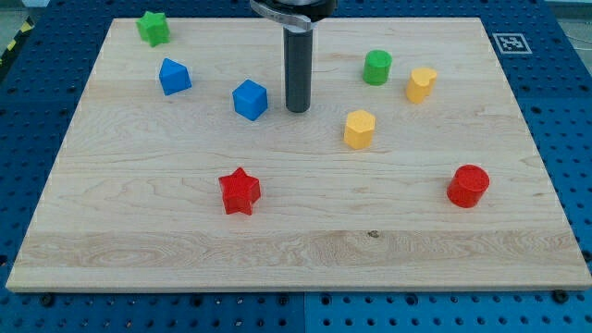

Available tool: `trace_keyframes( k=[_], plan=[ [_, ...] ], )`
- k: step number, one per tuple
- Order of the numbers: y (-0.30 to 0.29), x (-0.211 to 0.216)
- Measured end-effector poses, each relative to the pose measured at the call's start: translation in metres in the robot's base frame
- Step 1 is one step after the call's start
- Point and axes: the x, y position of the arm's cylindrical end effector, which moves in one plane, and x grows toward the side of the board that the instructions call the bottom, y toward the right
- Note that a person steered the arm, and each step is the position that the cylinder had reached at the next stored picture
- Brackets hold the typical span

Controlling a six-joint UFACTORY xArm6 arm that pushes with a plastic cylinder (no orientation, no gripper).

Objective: Put the blue cube at the top center

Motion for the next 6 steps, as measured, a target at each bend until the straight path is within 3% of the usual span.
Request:
trace_keyframes(
  k=[1, 3, 6],
  plan=[
    [-0.017, 0.036],
    [-0.093, 0.05],
    [-0.089, -0.015]
  ],
)
